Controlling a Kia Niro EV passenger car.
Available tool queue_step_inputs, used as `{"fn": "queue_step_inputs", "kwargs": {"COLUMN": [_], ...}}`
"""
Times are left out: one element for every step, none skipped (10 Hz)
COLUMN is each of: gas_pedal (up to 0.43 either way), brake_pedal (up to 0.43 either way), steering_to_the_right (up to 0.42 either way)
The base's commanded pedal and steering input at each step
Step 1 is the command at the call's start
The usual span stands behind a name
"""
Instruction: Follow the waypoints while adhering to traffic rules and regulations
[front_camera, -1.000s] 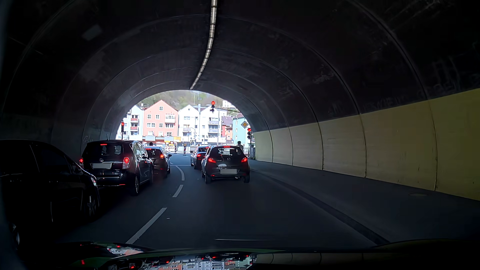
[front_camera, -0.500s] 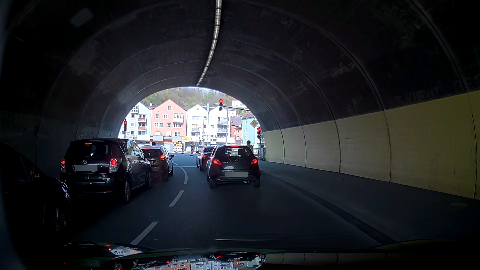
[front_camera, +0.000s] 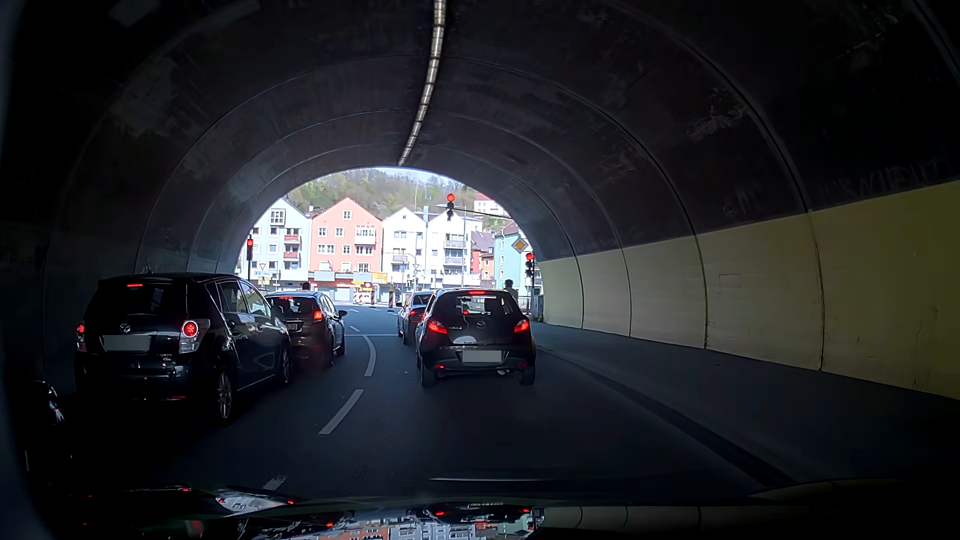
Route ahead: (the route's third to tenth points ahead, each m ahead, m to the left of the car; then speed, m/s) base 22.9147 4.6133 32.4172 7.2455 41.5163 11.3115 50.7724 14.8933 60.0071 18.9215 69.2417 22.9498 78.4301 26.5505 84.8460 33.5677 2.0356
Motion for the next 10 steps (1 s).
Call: {"fn": "queue_step_inputs", "kwargs": {"gas_pedal": [0.000, 0.000, 0.000, 0.000, 0.000, 0.000, 0.000, 0.000, 0.000, 0.000], "brake_pedal": [0.091, 0.091, 0.085, 0.079, 0.061, 0.049, 0.043, 0.037, 0.037, 0.043], "steering_to_the_right": [-0.061, -0.061, -0.061, -0.061, -0.061, -0.061, -0.061, -0.062, -0.062, -0.062]}}
